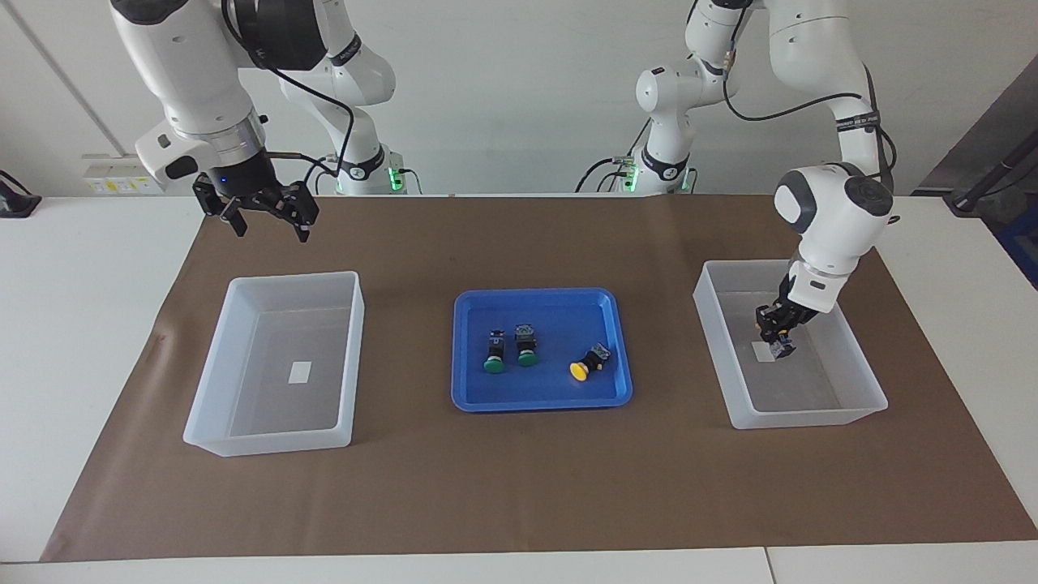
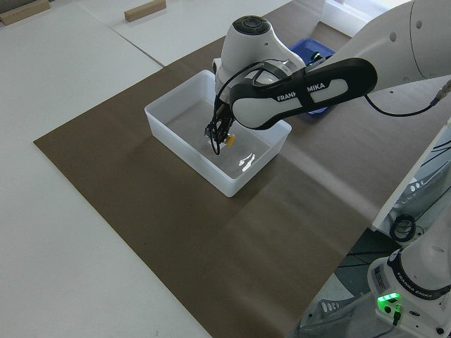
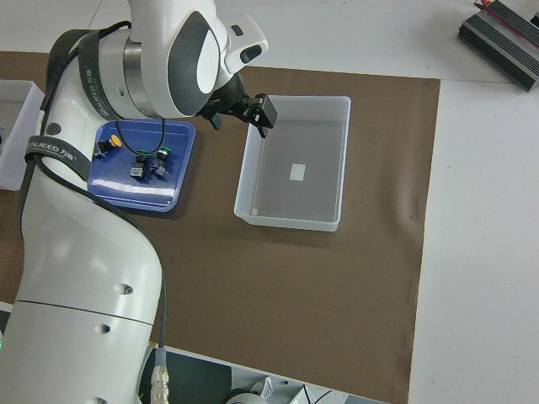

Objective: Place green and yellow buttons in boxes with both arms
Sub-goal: 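Carry the yellow button with the left gripper into its box and release, then reach the right gripper to the tray and grasp a green button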

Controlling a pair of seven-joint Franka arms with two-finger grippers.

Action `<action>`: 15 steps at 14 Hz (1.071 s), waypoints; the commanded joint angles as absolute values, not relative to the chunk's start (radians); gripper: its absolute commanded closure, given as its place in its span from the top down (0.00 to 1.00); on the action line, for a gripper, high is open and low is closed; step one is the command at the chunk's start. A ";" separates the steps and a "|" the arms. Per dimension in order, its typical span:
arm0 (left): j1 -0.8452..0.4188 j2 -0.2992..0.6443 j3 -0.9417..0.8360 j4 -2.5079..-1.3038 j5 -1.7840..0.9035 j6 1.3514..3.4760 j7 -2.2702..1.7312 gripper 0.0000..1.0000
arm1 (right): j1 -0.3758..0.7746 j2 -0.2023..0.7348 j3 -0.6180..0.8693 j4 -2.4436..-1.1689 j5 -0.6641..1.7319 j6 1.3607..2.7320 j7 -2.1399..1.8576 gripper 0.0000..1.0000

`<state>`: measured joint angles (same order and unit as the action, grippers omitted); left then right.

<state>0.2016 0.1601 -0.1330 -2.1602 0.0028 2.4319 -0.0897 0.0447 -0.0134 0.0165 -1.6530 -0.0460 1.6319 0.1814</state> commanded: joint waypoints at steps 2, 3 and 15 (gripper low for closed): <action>0.201 0.123 -0.132 -2.194 -0.012 2.451 -0.061 1.00 | 0.043 -0.035 0.023 -1.683 -0.018 1.661 0.199 1.00; 0.201 0.123 -0.132 -2.194 -0.012 2.454 -0.061 1.00 | 0.058 -0.035 0.026 -1.690 -0.017 1.689 0.205 1.00; 0.155 0.121 -0.141 -1.833 -0.031 1.998 -0.113 1.00 | 0.351 0.179 0.026 -1.703 -0.018 1.971 0.566 1.00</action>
<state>0.1812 0.1281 -0.1483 -1.8726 -0.0174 2.0656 -0.0957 0.3043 0.1362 0.0275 -1.7048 -0.0259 1.9161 0.4933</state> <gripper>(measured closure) 0.000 0.000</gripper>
